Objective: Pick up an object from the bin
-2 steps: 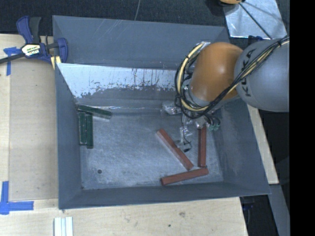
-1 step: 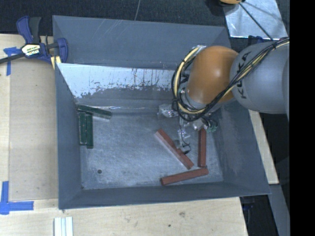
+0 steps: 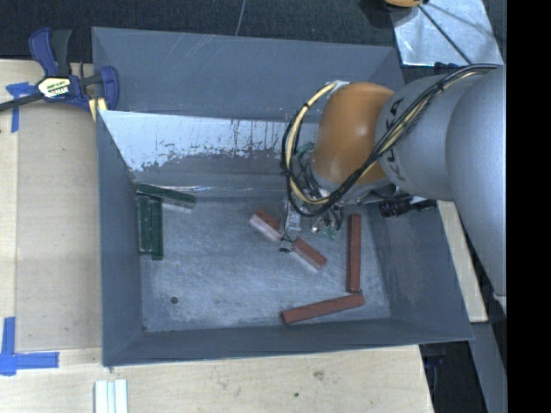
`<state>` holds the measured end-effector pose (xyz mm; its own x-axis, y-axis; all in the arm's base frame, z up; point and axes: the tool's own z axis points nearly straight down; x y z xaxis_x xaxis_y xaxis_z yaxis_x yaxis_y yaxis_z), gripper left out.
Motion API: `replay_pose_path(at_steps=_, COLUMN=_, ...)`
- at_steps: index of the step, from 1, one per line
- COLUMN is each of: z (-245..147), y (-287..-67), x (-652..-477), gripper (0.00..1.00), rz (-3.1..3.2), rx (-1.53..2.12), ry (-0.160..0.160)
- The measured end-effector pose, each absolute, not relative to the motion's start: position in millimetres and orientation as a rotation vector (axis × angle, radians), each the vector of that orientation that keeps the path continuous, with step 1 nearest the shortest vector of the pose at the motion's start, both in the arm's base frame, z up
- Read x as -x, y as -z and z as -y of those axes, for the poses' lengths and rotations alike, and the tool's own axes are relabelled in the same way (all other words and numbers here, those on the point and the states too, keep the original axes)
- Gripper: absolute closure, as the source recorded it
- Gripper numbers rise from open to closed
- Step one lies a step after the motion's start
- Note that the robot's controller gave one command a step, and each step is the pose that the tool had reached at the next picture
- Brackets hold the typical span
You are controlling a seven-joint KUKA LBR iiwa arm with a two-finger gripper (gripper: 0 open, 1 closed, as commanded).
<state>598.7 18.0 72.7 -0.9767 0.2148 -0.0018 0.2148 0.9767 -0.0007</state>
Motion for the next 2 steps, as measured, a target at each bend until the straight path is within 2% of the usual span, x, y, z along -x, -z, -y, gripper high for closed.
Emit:
replay_pose_path(at_steps=1, z=-18.6, y=-71.6, x=-598.2, gripper=0.00, rz=-3.123, rx=-0.338, ry=0.000)
replay_pose_path(at_steps=2, z=-20.1, y=-73.4, x=-598.8, gripper=1.00, rz=-3.121, rx=-0.335, ry=-0.004)
